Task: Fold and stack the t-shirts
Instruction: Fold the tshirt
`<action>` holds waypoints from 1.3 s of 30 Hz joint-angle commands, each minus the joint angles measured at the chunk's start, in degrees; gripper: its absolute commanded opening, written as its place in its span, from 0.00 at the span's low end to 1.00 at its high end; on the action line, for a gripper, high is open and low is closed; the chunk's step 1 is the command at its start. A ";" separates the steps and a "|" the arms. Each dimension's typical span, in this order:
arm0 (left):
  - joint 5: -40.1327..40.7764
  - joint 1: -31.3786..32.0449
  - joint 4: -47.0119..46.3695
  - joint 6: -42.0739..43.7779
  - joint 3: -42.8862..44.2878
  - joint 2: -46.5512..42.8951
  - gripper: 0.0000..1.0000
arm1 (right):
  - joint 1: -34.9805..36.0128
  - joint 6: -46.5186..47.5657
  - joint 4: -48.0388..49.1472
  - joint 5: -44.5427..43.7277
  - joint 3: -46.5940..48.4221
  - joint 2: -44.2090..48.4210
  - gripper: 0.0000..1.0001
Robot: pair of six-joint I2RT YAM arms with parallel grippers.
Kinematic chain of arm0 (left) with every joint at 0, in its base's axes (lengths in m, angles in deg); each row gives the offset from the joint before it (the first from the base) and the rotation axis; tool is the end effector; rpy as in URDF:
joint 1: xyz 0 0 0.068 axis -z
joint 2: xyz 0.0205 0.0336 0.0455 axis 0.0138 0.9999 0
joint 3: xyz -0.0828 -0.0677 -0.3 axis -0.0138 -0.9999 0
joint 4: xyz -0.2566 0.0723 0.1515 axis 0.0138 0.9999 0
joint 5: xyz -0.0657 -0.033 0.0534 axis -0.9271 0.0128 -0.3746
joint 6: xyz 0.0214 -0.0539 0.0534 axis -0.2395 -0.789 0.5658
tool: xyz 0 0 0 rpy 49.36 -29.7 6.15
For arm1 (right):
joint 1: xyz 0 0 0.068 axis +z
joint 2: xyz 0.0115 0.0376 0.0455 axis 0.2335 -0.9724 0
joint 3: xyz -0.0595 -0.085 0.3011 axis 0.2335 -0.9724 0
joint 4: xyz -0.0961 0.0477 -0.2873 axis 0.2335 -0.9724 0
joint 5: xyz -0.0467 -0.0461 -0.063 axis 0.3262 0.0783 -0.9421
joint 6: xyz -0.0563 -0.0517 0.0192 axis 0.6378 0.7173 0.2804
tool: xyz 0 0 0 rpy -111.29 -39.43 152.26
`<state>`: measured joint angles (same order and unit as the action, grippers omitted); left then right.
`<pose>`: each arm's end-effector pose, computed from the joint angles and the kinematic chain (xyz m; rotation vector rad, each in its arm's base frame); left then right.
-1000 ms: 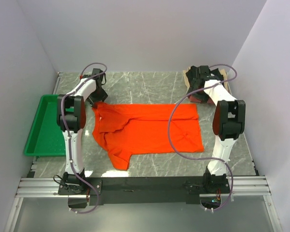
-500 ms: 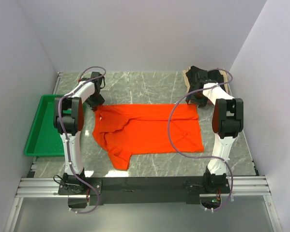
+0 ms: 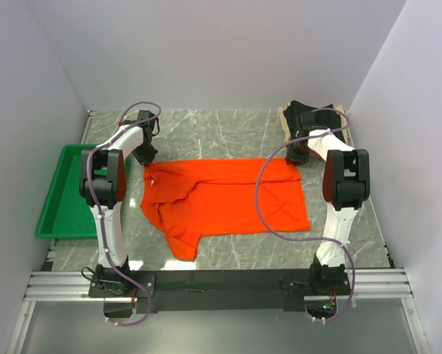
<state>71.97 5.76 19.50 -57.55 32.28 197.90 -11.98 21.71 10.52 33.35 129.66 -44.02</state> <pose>0.5164 -0.0367 0.1593 -1.0186 2.5198 0.2337 0.5149 0.0138 0.1525 0.3348 2.6749 0.0948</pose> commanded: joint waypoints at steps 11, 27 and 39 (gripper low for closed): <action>-0.68 -0.31 -12.13 4.04 -11.18 -17.92 0.01 | 1.03 4.65 7.96 -1.83 -4.11 6.42 0.00; 9.42 5.84 -14.34 -0.08 -19.99 -55.98 0.00 | 5.86 4.21 25.37 -15.72 -25.64 53.23 0.00; 3.37 6.29 -9.60 1.14 -5.41 -79.02 0.01 | 6.04 2.55 16.07 -10.90 -20.47 83.83 0.00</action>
<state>75.66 12.36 8.69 -57.59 22.18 121.71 -5.71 24.85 29.71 21.09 105.35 34.93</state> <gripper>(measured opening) 0.034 0.017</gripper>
